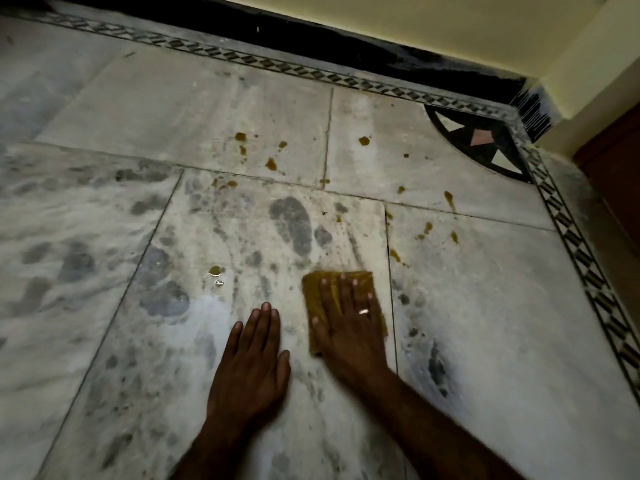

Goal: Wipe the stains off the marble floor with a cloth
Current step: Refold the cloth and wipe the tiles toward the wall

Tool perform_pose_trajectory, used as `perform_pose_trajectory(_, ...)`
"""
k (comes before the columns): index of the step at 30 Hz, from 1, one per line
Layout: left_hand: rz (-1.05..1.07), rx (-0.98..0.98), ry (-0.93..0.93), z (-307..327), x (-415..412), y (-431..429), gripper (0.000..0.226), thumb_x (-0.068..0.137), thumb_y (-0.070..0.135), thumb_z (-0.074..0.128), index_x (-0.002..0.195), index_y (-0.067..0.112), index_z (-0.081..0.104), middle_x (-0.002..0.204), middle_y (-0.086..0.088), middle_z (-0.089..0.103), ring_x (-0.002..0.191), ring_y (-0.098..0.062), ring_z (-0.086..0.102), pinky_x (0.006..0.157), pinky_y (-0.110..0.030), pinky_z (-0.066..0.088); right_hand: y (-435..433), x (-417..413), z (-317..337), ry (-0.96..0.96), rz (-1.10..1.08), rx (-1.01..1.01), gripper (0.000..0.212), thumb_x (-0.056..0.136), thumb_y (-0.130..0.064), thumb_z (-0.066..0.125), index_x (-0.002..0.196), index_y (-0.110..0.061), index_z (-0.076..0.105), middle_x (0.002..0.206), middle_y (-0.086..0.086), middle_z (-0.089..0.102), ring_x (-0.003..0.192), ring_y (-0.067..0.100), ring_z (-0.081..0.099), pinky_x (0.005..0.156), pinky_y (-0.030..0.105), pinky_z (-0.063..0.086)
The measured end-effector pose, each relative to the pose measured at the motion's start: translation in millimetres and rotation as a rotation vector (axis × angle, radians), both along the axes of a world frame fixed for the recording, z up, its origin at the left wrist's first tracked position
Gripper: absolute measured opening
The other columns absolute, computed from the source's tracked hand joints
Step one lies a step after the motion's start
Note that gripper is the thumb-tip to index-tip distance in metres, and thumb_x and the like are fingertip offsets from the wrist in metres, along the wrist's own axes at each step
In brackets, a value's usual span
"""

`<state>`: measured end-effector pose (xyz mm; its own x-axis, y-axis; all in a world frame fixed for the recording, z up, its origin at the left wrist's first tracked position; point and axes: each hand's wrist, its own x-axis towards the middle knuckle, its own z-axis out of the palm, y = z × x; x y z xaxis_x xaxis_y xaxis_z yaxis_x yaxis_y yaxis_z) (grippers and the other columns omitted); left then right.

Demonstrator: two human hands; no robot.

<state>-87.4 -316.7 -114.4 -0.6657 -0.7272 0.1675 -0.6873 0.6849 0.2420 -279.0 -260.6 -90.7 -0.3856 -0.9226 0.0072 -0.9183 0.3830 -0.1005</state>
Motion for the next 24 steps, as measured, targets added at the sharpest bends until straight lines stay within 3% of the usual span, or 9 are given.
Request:
perform_pose_trajectory(3, -0.004, -0.016, 0.016, -0.9, 1.1, -0.4, 0.065, 0.098, 0.035, 0.038, 0.153, 0.001, 0.036, 0.162, -0.015, 0.033, 0.149, -0.028, 0.034, 0.118, -0.051, 0.03, 45.4, 13.3, 4.0, 0.013, 0.149, -0.011, 0.068, 0.102, -0.052, 0.036, 0.164, -0.028, 0.019, 0.17, 0.008, 0.021, 0.157, 0.029, 0.018, 0.123, 0.051, 0.017)
perform_pose_trajectory(6, -0.001, 0.003, 0.001, -0.5, 1.9, 0.2, 0.065, 0.098, 0.036, 0.037, 0.153, 0.001, 0.035, 0.162, -0.015, 0.032, 0.149, -0.028, 0.034, 0.118, -0.051, 0.03, 96.4, -0.3, 2.9, 0.05, 0.162, 0.014, 0.066, 0.102, -0.051, 0.039, 0.162, -0.027, 0.027, 0.167, 0.008, 0.029, 0.155, 0.031, 0.026, 0.119, 0.052, 0.025)
perform_pose_trajectory(8, 0.003, 0.021, -0.014, 0.3, 2.0, -0.1, 0.066, 0.098, 0.036, 0.036, 0.154, 0.002, 0.033, 0.163, -0.015, 0.031, 0.149, -0.029, 0.033, 0.119, -0.05, 0.029, 114.0, -23.4, 1.4, 0.051, 0.068, 0.056, 0.06, 0.107, -0.048, 0.027, 0.16, -0.019, 0.031, 0.166, 0.013, 0.031, 0.154, 0.037, 0.026, 0.116, 0.058, 0.031)
perform_pose_trajectory(11, 0.002, 0.056, -0.017, 1.5, 1.8, 0.7, 0.066, 0.097, 0.036, 0.037, 0.153, 0.002, 0.035, 0.163, -0.015, 0.031, 0.149, -0.028, 0.033, 0.119, -0.05, 0.029, 100.1, -58.8, 4.5, -0.025, -0.176, 0.119, 0.07, 0.105, -0.057, 0.002, 0.163, -0.021, 0.017, 0.168, 0.014, 0.023, 0.155, 0.034, 0.023, 0.119, 0.056, 0.027)
perform_pose_trajectory(14, 0.004, 0.074, 0.002, 3.2, 0.5, 1.8, 0.066, 0.097, 0.036, 0.037, 0.152, 0.001, 0.037, 0.162, -0.015, 0.033, 0.148, -0.029, 0.035, 0.118, -0.05, 0.029, 50.5, -75.1, 3.7, -0.053, -0.248, 0.162, 0.073, 0.102, -0.061, -0.001, 0.162, -0.02, 0.009, 0.169, 0.019, 0.018, 0.155, 0.039, 0.019, 0.123, 0.056, 0.017)
perform_pose_trajectory(19, 0.012, 0.109, 0.018, 3.3, -0.2, 0.3, 0.067, 0.096, 0.038, 0.037, 0.152, 0.001, 0.037, 0.161, -0.016, 0.034, 0.148, -0.029, 0.035, 0.118, -0.05, 0.029, -27.5, -42.2, 16.1, -0.036, -0.102, 0.222, 0.079, 0.097, -0.059, 0.003, 0.164, -0.017, 0.001, 0.171, 0.018, 0.006, 0.157, 0.041, 0.008, 0.124, 0.055, 0.0)
perform_pose_trajectory(22, 0.017, 0.13, 0.029, 6.5, -1.1, 1.7, 0.066, 0.095, 0.037, 0.039, 0.151, 0.001, 0.039, 0.16, -0.016, 0.035, 0.148, -0.029, 0.036, 0.117, -0.051, 0.033, -14.7, -8.6, 18.9, 0.017, 0.066, 0.171, 0.071, 0.103, -0.053, 0.024, 0.162, -0.014, 0.023, 0.166, 0.021, 0.026, 0.151, 0.043, 0.03, 0.117, 0.053, 0.015)
perform_pose_trajectory(24, 0.009, 0.14, 0.027, 11.6, 0.0, 0.9, 0.065, 0.095, 0.036, 0.041, 0.15, 0.001, 0.041, 0.16, -0.016, 0.037, 0.147, -0.029, 0.037, 0.115, -0.052, 0.037, 22.7, 8.4, 24.9, 0.018, 0.192, 0.2, 0.065, 0.106, -0.05, 0.025, 0.161, -0.016, 0.03, 0.165, 0.019, 0.03, 0.149, 0.043, 0.034, 0.115, 0.054, 0.022)
